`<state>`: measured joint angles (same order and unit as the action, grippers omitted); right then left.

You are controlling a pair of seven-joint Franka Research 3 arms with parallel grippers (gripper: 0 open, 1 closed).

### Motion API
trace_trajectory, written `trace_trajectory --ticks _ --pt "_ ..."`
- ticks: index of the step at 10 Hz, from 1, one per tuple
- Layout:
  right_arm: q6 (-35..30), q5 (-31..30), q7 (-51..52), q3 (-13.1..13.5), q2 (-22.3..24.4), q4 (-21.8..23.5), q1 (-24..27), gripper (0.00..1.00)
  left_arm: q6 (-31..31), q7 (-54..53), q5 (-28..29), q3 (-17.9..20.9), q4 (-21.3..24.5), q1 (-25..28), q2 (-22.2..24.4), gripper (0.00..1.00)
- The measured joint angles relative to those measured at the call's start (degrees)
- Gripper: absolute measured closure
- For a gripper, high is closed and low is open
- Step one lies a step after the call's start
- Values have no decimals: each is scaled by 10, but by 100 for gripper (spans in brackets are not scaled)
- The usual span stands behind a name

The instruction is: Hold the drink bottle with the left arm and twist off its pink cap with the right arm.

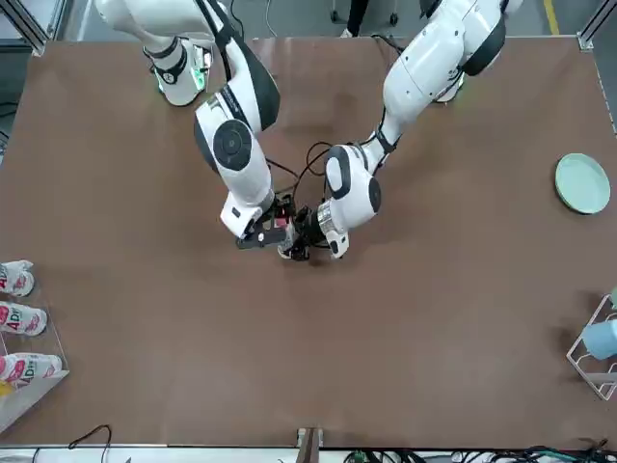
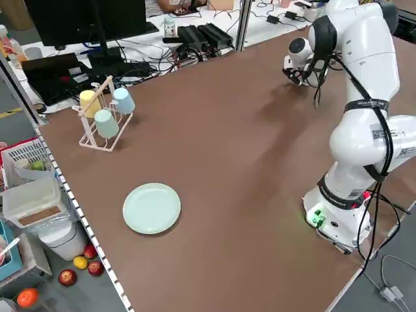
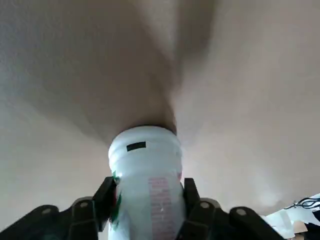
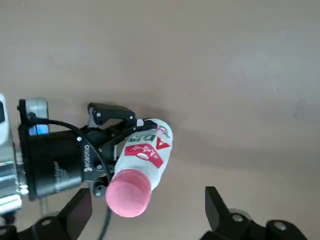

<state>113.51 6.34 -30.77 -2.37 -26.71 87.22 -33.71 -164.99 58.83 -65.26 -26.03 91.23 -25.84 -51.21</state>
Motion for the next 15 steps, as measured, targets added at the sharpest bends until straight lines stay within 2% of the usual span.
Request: trace_trajectory --ticks 2,3,4,7,9,14,15 --pt "0 4 -81 0 0 1 0 5 0 0 0 0 0 0 0 37" --pt "2 4 -103 0 0 2 0 6 0 0 0 0 0 0 0 40" --pt "6 5 -113 0 0 4 0 11 0 0 0 0 0 0 0 40" --pt "30 7 -125 0 -1 12 1 19 0 0 0 0 0 0 0 40" --pt "49 7 -125 -2 -3 24 -1 21 0 0 0 0 0 0 0 40" --pt "49 7 -127 -6 -4 32 -19 26 0 0 0 0 0 0 0 40" --pt "49 7 -127 -6 -4 32 -19 31 0 0 0 0 0 0 0 40"
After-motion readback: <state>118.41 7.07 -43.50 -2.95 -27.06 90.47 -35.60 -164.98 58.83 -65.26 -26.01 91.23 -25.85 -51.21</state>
